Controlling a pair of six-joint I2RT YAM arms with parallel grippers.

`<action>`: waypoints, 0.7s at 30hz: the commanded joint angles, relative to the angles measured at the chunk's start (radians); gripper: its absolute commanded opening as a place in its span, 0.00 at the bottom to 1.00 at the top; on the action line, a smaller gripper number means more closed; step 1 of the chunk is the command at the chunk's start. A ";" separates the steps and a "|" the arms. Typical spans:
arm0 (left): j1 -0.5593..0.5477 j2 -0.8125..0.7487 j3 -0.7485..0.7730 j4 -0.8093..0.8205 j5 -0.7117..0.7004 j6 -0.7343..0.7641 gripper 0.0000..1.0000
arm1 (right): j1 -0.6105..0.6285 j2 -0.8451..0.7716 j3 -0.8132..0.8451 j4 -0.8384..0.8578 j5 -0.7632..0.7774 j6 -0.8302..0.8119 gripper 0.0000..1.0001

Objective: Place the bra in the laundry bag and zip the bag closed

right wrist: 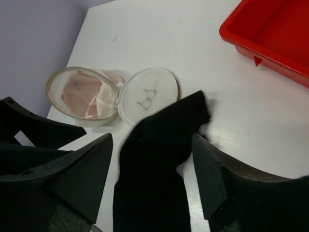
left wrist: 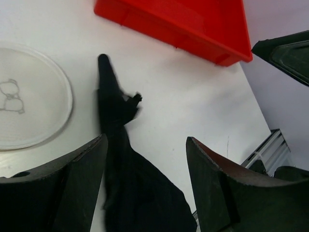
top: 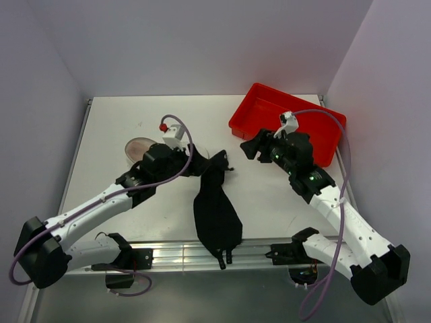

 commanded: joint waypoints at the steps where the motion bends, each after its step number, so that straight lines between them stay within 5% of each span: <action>1: -0.056 0.065 0.068 -0.013 -0.030 0.008 0.73 | 0.000 -0.042 -0.080 0.000 0.041 -0.021 0.70; 11: -0.100 0.018 -0.036 -0.136 -0.247 -0.012 0.73 | 0.041 -0.010 -0.246 0.087 -0.057 0.003 0.59; 21: -0.098 -0.010 -0.281 -0.047 -0.175 -0.186 0.70 | 0.158 0.145 -0.244 0.138 -0.050 0.009 0.57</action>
